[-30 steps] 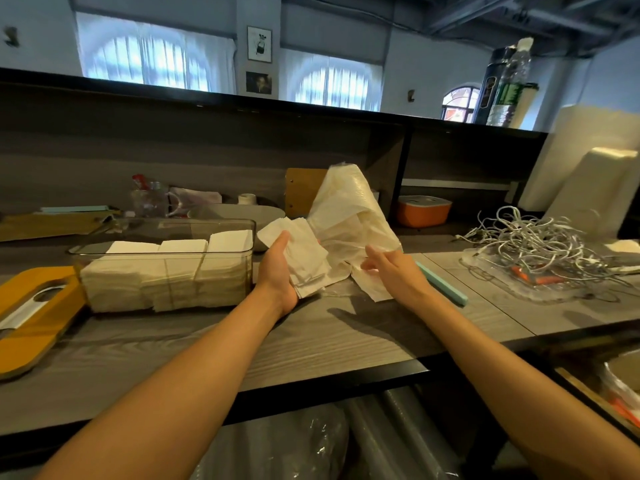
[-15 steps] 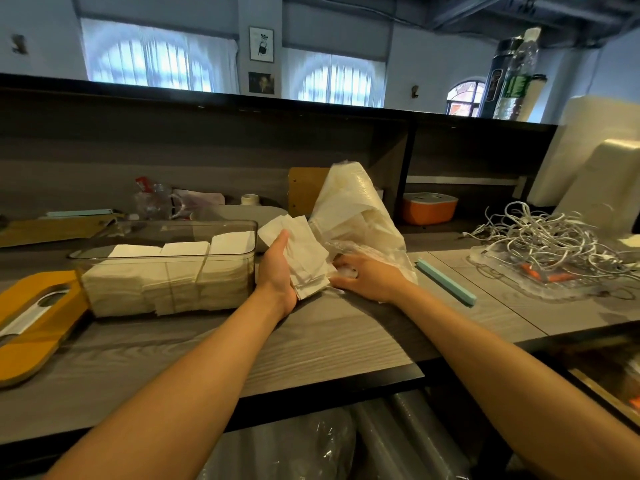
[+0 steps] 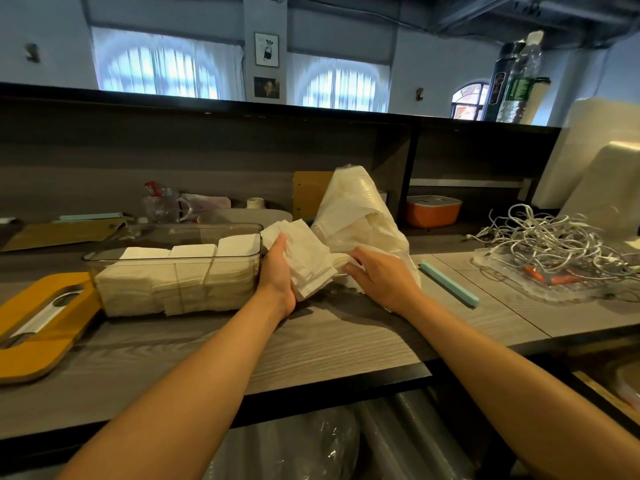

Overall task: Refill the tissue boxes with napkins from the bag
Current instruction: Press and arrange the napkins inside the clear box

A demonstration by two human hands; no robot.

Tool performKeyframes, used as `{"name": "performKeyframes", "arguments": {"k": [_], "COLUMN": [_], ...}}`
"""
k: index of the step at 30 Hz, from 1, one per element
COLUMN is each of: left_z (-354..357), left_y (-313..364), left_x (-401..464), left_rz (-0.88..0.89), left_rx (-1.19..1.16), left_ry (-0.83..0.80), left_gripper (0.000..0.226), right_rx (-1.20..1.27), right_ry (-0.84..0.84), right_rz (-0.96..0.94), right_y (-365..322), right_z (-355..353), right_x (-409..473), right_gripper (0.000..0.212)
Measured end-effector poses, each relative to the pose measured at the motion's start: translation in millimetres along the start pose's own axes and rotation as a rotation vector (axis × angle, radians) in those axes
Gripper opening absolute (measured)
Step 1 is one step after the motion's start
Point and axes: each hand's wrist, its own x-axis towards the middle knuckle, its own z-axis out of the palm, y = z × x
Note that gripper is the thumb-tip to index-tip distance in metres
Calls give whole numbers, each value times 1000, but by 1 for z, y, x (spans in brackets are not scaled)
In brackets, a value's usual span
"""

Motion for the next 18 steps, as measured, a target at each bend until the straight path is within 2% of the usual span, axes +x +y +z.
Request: {"name": "performKeyframes", "arguments": {"k": [3,6,9,12,15,18], "left_z": [0,0,-1,-2,1,3], "left_y": [1,0,0,-2,-6,-6], "left_x": [0,1,2,5,8,7], "left_rz": [-4,7,35,-21,-114,-146], "left_rx": [-14,-82,-144,-153,-116,-138], "left_ry": [15,12,-5,-34,-69,-95], "left_gripper": [41,34,30,41,49,38], "right_rx": [37,199,339,574,657,812], "right_ry": [88,285,403,515,509,415], "right_rz": [58,150,249,338,313,289], "right_y": [3,11,13,9,-1,-23], "right_z": [0,-1,-10,-16,-24,-42], "right_x": [-1,1,4,7,15,31], "right_gripper": [24,18,16,17,17,18]}}
